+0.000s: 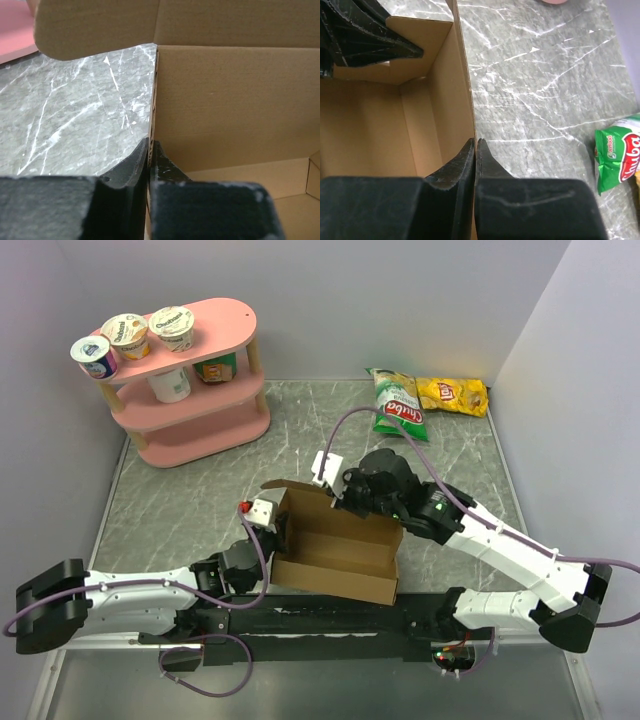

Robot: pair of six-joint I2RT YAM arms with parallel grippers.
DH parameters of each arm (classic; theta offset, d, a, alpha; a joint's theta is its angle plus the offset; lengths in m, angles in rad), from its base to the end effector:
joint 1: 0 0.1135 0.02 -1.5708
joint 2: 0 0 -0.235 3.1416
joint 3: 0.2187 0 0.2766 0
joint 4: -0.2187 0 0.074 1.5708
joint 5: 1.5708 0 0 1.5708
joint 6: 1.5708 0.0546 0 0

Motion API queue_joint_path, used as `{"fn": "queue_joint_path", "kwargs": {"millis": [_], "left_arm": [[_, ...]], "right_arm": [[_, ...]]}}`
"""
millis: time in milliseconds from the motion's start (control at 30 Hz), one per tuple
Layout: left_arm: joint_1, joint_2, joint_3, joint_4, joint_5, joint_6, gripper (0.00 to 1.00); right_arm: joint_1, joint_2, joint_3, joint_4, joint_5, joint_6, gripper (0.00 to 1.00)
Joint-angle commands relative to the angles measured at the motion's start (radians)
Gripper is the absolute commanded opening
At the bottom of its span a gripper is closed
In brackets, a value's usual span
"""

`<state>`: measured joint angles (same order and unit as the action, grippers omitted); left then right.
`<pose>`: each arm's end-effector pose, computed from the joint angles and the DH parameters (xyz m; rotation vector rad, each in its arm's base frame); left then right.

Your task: Fold the paper box

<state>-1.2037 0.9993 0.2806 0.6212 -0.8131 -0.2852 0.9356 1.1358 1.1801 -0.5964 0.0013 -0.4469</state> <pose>0.1255 -0.2160 0.1677 0.1440 1.6515 -0.4600 0.1766 0.2395 0.3311 -1.3613 1.6465 0.2873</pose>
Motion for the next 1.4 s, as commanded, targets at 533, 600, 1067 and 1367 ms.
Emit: {"fn": "queue_joint_path", "kwargs": {"millis": [533,600,1067,1367], "left_arm": [[-0.013,-0.264,0.100,-0.248,0.015,-0.080,0.73],[-0.011,-0.303,0.107,-0.277,0.006,-0.091,0.77],[-0.013,-0.508,0.227,-0.826,0.031,-0.395,0.96],[-0.011,-0.545,0.312,-1.247,0.296,-0.741,0.96]], "right_arm": [[0.074,-0.048,-0.086,0.078,0.233,-0.039,0.00],[0.080,-0.053,-0.091,0.086,0.242,-0.042,0.00],[0.083,-0.047,-0.091,0.112,0.336,-0.038,0.00],[0.083,-0.062,-0.096,0.129,0.361,-0.041,0.00]]}}
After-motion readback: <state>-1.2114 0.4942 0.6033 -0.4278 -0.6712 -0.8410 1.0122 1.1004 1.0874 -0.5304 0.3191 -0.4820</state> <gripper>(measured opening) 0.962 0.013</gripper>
